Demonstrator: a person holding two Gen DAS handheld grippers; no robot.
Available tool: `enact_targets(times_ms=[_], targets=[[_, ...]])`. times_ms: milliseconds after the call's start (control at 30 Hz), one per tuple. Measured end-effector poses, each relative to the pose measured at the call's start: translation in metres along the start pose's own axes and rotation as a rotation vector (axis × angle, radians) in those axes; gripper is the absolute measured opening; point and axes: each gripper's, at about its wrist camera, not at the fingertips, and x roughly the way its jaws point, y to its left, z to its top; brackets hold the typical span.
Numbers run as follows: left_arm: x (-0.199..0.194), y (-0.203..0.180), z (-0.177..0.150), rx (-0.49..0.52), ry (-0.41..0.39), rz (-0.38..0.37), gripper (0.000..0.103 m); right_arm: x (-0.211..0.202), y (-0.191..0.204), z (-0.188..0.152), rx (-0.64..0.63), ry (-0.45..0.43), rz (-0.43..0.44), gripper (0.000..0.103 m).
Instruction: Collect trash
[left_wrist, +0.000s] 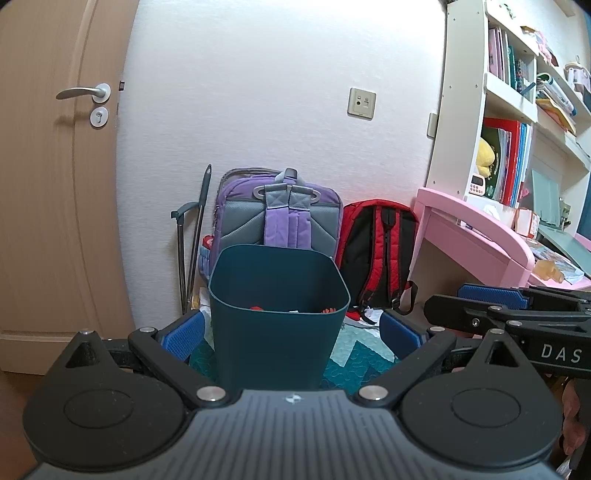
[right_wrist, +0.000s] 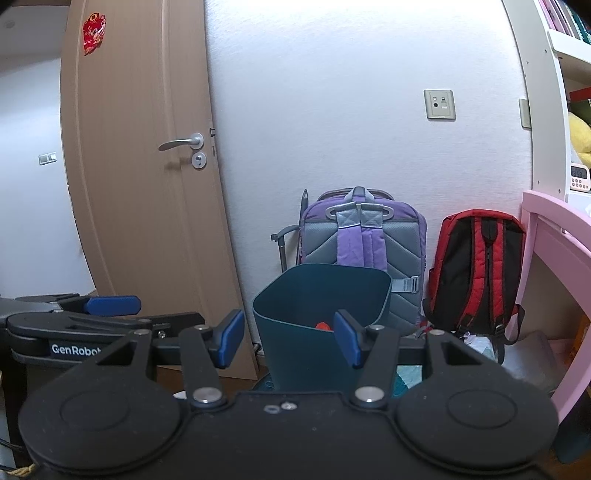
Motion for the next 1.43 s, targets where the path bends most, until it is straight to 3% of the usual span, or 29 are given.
enact_targets(times_ms=[1433], targets=[[-0.009, -0.006, -0.018, 0.037, -0.024, 0.035, 0.101, -0.005, 0.002, -0.023, 0.030, 0.015, 0.003, 0.054]])
